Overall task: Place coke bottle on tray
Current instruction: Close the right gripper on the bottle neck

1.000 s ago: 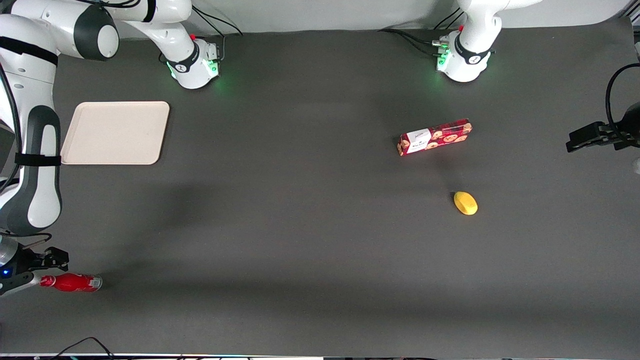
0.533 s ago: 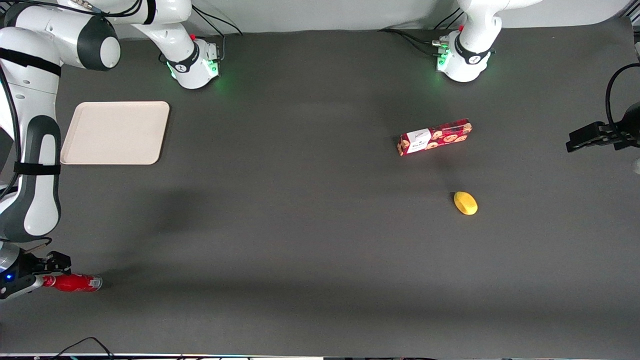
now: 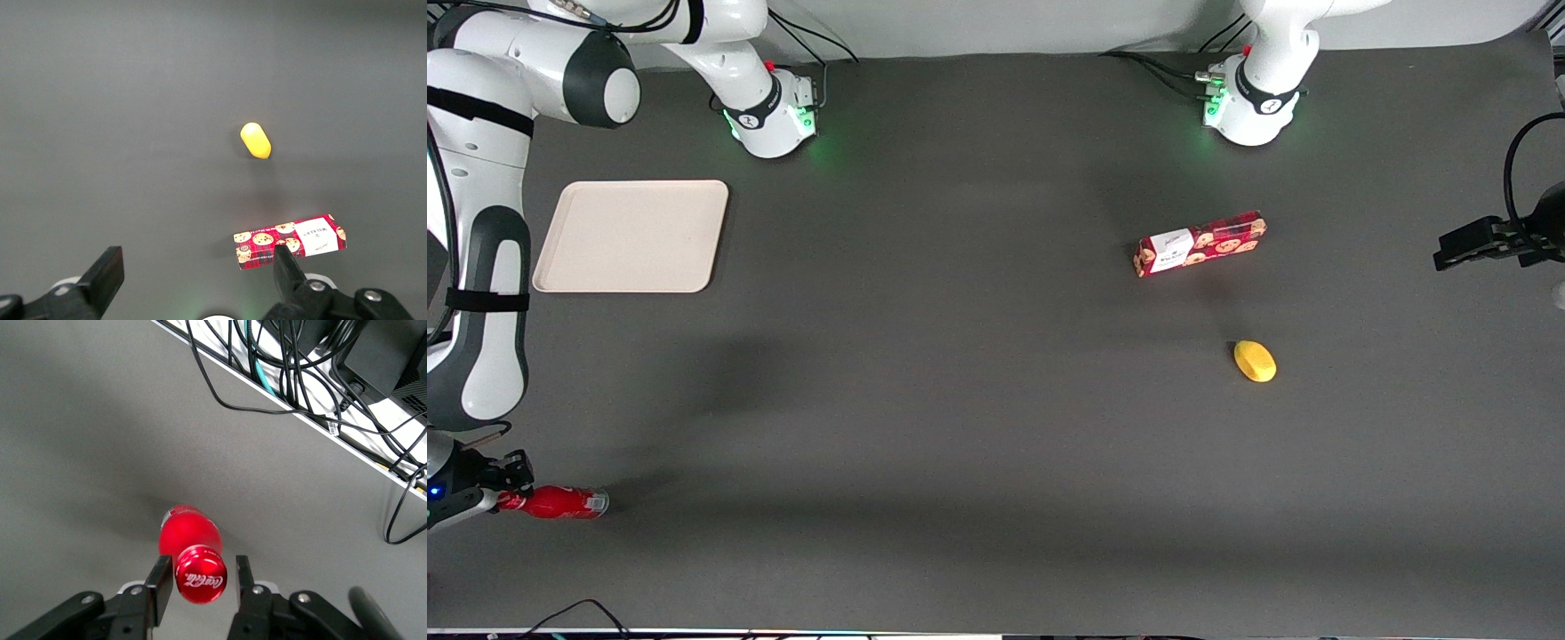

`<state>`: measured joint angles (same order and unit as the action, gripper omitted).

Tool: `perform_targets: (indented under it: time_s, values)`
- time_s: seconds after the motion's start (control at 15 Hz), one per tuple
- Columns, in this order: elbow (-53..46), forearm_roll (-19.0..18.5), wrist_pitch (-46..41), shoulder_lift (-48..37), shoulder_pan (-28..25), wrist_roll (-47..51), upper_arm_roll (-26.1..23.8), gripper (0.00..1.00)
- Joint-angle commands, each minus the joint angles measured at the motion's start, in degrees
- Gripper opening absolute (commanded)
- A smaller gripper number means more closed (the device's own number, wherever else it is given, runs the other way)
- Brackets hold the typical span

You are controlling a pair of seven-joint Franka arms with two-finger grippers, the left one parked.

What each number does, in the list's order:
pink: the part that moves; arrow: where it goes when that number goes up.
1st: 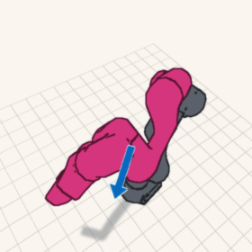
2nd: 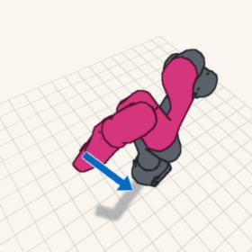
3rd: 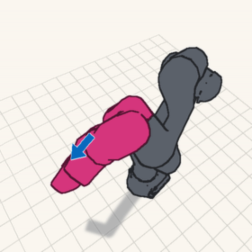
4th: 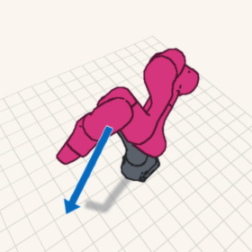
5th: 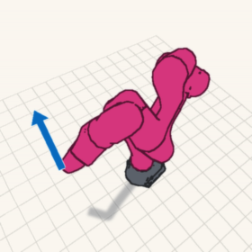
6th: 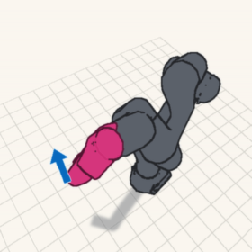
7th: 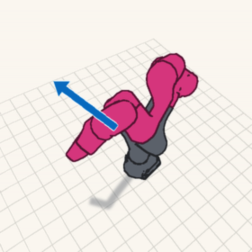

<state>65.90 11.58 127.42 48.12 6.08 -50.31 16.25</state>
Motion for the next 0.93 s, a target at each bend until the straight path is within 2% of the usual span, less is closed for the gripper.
perform_targets:
  time_s: [0.0, 0.13, 0.4, 0.53, 0.73, 0.87]
  values:
    - [-2.09, 1.70, -1.12, 0.92, 0.16, -1.98, 0.45, 0.39]
    - [-2.09, 1.61, -1.21, 0.83, 0.16, -1.98, 0.45, 0.28]
    - [-2.09, 1.52, -1.56, 0.66, 0.07, -1.90, 0.45, 0.17]
    - [-2.09, 1.43, -2.26, 0.31, -0.10, -1.72, 0.45, 0.16]
    - [-2.09, 1.43, -4.63, -0.84, -0.37, -1.54, 0.53, 0.03]
    - [-2.01, 1.52, -6.04, -1.36, -0.46, -1.28, 0.89, 0.00]
